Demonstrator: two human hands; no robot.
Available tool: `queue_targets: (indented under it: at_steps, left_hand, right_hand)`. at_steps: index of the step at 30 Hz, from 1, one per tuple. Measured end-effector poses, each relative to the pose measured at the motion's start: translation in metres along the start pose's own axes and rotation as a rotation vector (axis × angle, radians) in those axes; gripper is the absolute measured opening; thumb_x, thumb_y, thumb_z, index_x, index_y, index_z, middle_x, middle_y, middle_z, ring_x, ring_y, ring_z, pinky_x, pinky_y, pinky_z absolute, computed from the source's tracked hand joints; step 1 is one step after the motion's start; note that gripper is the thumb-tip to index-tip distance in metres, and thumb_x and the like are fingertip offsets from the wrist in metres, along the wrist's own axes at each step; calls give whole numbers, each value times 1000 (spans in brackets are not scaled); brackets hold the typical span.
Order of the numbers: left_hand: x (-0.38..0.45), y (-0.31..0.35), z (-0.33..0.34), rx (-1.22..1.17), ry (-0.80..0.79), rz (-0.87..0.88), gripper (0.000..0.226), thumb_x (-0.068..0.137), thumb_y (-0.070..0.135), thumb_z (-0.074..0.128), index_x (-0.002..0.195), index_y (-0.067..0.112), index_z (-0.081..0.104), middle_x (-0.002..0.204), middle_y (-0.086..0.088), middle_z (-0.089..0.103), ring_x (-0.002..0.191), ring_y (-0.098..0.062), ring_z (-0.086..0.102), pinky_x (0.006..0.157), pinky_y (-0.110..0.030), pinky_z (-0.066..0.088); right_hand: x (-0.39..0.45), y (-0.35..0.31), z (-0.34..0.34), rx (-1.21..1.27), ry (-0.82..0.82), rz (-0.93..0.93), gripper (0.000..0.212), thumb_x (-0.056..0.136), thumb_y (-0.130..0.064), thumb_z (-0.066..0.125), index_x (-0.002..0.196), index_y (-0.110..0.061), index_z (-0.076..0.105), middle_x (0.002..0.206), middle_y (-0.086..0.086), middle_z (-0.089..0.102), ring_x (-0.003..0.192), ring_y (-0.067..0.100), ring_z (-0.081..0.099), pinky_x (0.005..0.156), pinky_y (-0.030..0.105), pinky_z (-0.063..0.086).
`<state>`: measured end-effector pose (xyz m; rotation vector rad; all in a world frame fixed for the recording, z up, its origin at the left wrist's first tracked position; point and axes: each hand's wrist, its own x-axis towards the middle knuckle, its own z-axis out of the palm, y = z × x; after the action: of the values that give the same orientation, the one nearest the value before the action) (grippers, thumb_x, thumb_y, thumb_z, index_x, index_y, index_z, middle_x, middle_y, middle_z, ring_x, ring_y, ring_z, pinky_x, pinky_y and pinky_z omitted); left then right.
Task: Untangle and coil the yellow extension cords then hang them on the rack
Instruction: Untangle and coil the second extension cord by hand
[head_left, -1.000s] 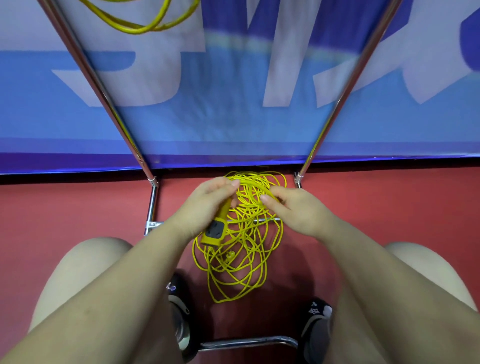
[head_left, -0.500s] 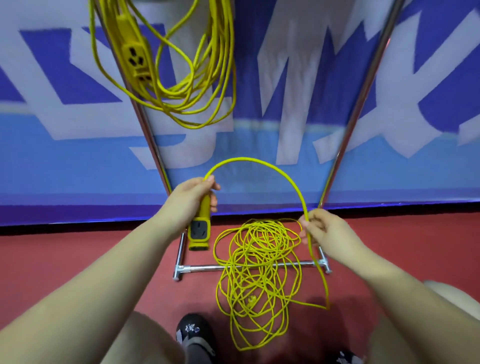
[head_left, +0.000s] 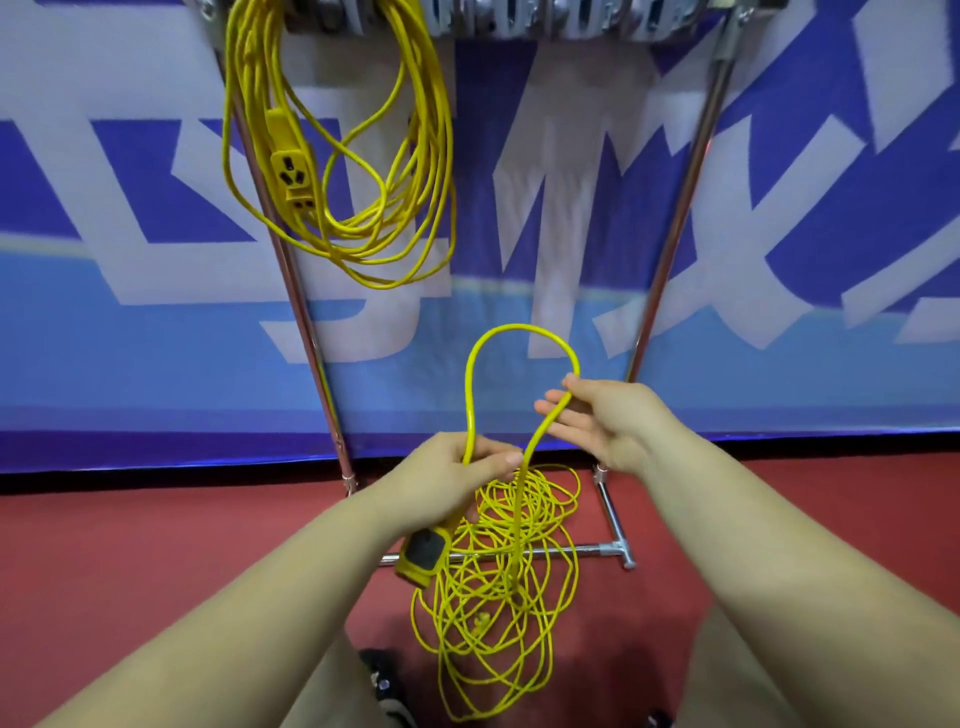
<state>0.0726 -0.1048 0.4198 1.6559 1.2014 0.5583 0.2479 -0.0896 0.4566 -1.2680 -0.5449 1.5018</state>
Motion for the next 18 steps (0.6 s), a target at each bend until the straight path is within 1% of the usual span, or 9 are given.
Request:
queue_targets:
  at_steps: [2, 4, 7, 8, 10, 12, 14, 16, 18]
  left_hand:
    - [-2, 0, 9, 13, -36, 6, 14, 89, 39, 60, 93, 30, 69, 73, 12, 69, 46, -11, 54, 55, -27, 43]
    - [-2, 0, 14, 8, -39, 12, 16, 90, 36, 59, 92, 26, 71, 81, 6, 72, 45, -10, 53, 51, -25, 43]
    - [-1, 1, 12, -26, -16, 5, 18, 94, 28, 55, 87, 23, 71, 86, -1, 74, 43, -9, 51, 45, -19, 41]
    - [-1, 2, 10, -52, -10, -3, 20, 95, 27, 54, 85, 22, 71, 86, -2, 74, 42, -9, 51, 45, -20, 41]
    - [1, 2, 5, -140, 8, -28, 22, 96, 25, 51, 85, 18, 70, 83, -1, 74, 40, -10, 50, 47, -22, 42]
    - [2, 3, -2, -246, 50, -53, 24, 97, 23, 48, 86, 14, 68, 78, 2, 74, 38, -9, 49, 46, -20, 41]
    - [4, 4, -10, -313, 97, -85, 25, 97, 24, 47, 88, 13, 67, 80, 2, 74, 38, -8, 48, 45, -20, 40]
    - [6, 4, -16, -375, 130, -121, 25, 97, 26, 47, 89, 13, 67, 81, 1, 75, 39, -8, 47, 50, -24, 39]
    - [10, 3, -22, -452, 147, -139, 25, 97, 25, 47, 88, 13, 67, 80, 1, 75, 37, -8, 46, 57, -28, 40]
  right_hand:
    - [-1, -3, 2, 80, 6, 35, 22, 99, -8, 39, 79, -6, 46, 81, 10, 54, 100, 28, 56, 84, 45, 43]
    - [-3, -5, 4, 110, 6, 33, 22, 99, -7, 38, 79, -6, 47, 81, 10, 54, 106, 28, 55, 84, 45, 42]
    - [-4, -6, 3, 97, -27, -50, 21, 99, -12, 40, 82, -9, 50, 83, 10, 56, 96, 25, 59, 79, 41, 49]
    - [-4, -2, 2, 17, -24, -111, 18, 99, -16, 41, 86, -9, 51, 85, 10, 58, 89, 23, 61, 75, 36, 52]
    - [-3, 15, -5, -274, 9, -253, 14, 99, -21, 43, 99, -11, 53, 93, 10, 61, 79, 17, 62, 68, 30, 52]
    - [-1, 43, -15, -557, -16, -350, 17, 97, -22, 46, 108, -13, 55, 103, 10, 64, 82, 14, 62, 74, 31, 51]
    - [1, 74, -23, -762, -130, -380, 21, 96, -22, 48, 111, -14, 59, 106, 5, 66, 92, 11, 61, 84, 27, 47]
    - [0, 96, -25, -853, -227, -378, 20, 95, -22, 49, 111, -16, 61, 99, -4, 64, 89, 3, 58, 79, 14, 43]
    - [0, 109, -24, -857, -264, -385, 9, 94, -19, 52, 96, -24, 59, 87, -11, 61, 74, -9, 54, 71, 8, 40]
